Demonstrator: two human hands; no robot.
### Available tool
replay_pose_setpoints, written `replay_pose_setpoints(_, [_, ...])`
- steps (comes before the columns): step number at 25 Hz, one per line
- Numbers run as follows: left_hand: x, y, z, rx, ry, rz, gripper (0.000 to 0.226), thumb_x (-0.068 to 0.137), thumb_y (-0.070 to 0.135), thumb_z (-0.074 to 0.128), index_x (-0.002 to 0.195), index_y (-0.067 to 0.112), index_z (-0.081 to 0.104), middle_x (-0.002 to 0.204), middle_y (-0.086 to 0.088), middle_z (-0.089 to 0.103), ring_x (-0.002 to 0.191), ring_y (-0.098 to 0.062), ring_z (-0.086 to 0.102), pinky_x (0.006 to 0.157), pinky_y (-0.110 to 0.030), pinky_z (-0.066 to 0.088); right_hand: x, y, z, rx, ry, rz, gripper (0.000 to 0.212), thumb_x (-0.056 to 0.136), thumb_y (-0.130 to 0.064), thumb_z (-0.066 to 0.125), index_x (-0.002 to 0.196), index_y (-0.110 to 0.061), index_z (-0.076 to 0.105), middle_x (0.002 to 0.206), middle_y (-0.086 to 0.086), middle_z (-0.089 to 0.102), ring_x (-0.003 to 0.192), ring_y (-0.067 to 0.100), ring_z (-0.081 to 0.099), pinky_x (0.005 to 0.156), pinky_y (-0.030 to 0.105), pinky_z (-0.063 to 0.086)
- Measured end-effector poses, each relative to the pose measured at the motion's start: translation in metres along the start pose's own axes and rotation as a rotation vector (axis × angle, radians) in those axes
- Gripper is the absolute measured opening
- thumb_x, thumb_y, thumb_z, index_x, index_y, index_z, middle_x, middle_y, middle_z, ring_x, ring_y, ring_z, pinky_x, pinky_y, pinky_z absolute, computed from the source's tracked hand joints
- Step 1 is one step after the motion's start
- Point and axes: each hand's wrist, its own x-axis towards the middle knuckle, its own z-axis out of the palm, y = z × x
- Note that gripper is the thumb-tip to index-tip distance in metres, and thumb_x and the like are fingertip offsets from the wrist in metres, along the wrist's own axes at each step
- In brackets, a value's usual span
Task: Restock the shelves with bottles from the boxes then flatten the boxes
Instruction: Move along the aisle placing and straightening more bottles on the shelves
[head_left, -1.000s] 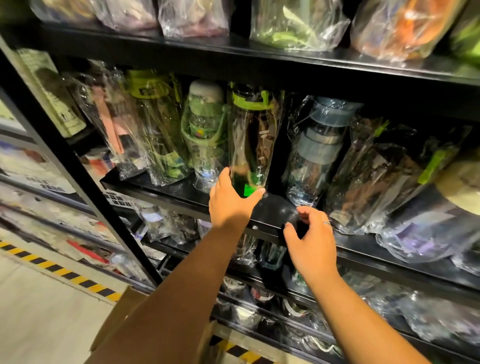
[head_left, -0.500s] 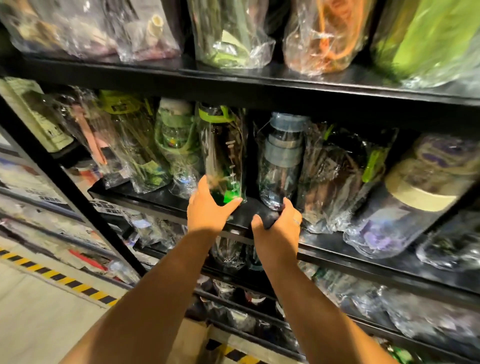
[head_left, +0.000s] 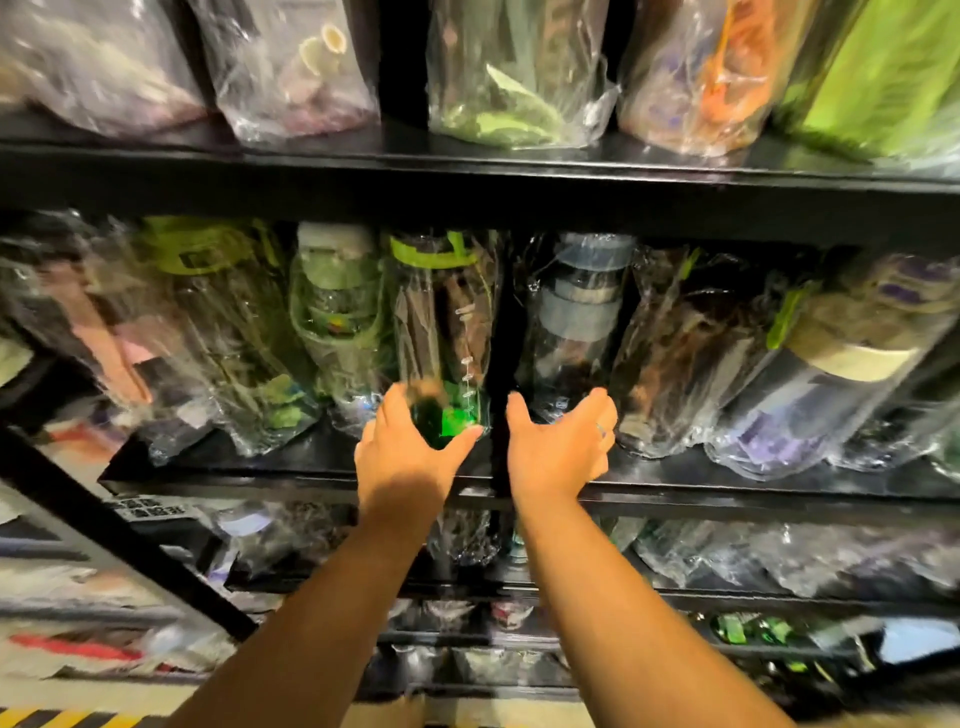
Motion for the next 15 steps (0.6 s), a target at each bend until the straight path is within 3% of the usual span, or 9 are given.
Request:
replay_pose_setpoints(3, [-0.005, -0.001, 0.0, 0.036, 0.065, 0.036, 0.096, 0.072, 0.068, 0.074, 0.143, 0.012, 0.041, 0.134, -0.008, 0.059, 0.126, -0.031, 0.053, 0.104, -0.044, 0.042, 0.006, -0.01, 0.01, -0.113, 0.049, 0.107, 0.088, 0.077, -0.049, 0.074, 0.143, -0.007, 0.032, 0.149, 0.01, 0.034, 0.133, 0.035, 0.036, 0.107, 0.051, 0.031])
replay_pose_setpoints(11, [-0.002, -0.002, 0.002, 0.046, 0.031, 0.05, 0.099, 0.073, 0.073, 0.067, 0.145, 0.011, 0.037, 0.14, -0.01, 0.055, 0.13, -0.033, 0.048, 0.105, -0.047, 0.039, 0.01, -0.018, 0.02, -0.237, 0.132, 0.189, 0.08, 0.074, -0.049, 0.073, 0.134, -0.01, 0.038, 0.143, 0.007, 0.035, 0.126, 0.034, 0.039, 0.103, 0.047, 0.03])
replay_pose_setpoints(15, [-0.002, -0.003, 0.002, 0.046, 0.029, 0.041, 0.099, 0.073, 0.074, 0.066, 0.146, 0.013, 0.037, 0.141, -0.008, 0.054, 0.131, -0.032, 0.046, 0.106, -0.047, 0.037, 0.011, -0.015, 0.024, -0.168, 0.162, 0.202, 0.063, 0.074, -0.039, 0.072, 0.12, -0.012, 0.039, 0.133, 0.008, 0.052, 0.13, 0.03, 0.035, 0.104, 0.047, 0.029])
